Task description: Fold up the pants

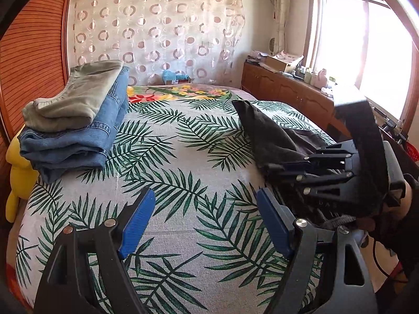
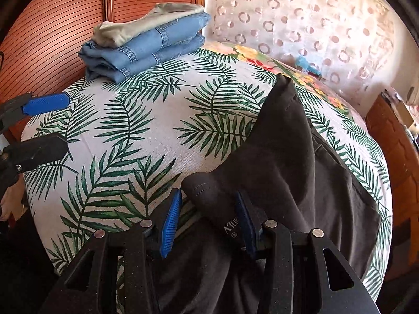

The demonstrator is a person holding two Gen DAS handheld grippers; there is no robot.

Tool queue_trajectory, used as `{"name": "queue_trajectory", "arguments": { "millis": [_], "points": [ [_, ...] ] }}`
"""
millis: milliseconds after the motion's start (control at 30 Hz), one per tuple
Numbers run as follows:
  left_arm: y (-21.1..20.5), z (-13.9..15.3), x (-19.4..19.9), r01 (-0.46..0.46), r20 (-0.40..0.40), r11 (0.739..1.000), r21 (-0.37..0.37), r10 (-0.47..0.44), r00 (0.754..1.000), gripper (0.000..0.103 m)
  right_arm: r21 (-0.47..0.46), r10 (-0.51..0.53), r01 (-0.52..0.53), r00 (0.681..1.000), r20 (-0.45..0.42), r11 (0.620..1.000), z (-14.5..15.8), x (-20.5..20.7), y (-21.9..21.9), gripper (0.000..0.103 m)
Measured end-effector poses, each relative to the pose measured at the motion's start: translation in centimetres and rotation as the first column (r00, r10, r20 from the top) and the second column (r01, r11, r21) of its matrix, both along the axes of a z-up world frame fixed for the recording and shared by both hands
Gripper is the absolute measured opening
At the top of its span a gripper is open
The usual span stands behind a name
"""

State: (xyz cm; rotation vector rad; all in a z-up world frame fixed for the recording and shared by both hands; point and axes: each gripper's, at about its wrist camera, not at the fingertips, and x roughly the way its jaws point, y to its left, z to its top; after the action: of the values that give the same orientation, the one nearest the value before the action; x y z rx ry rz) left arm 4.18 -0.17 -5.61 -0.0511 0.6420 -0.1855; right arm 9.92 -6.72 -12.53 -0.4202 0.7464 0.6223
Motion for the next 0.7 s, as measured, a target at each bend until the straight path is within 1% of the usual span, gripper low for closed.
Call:
{"name": "queue_trajectory", "arguments": {
  "millis": [33, 67, 233, 333, 533, 700],
  "points": [
    [0.0, 0.0, 0.0, 0.001, -0.001, 1.000, 0.001, -0.001, 1.000, 0.080, 0.008, -0.005, 0.005, 1.000, 0.005, 1.000, 0.1, 0.1, -0.1, 0.018],
    [0.0, 0.0, 0.0, 0.002, -0.001, 1.000, 0.001, -0.002, 1.000, 0.080, 0.025, -0.011, 0.011, 1.000, 0.005, 1.000, 0.4, 0.1, -0.4, 0.010],
    [-0.2, -0.1, -0.2, 0.009, -0.003, 1.000, 0.003, -0.009, 1.000, 0.080, 0.140, -0.042, 0.039, 0.999, 0.019, 0.989, 2.7, 0.0, -2.8, 0.008],
    [-0.5, -0.2, -0.3, 0.016, -0.005, 1.000, 0.005, -0.016, 1.000, 0.080, 0.178, -0.065, 0.057, 0.997, 0.040, 0.982, 4.1, 0.0, -4.3, 0.007],
    [-0.9, -0.1, -0.3, 0.028, -0.007, 1.000, 0.008, -0.028, 1.000, 0.080, 0.201, -0.117, 0.103, 0.991, 0.058, 0.974, 5.5, 0.5, -7.3, 0.007],
    [-1.3, -0.1, -0.3, 0.033, -0.009, 0.999, 0.011, -0.033, 0.999, 0.080, 0.199, -0.177, 0.163, 0.983, 0.055, 0.966, 5.7, 1.7, -9.4, 0.007]
  ]
}}
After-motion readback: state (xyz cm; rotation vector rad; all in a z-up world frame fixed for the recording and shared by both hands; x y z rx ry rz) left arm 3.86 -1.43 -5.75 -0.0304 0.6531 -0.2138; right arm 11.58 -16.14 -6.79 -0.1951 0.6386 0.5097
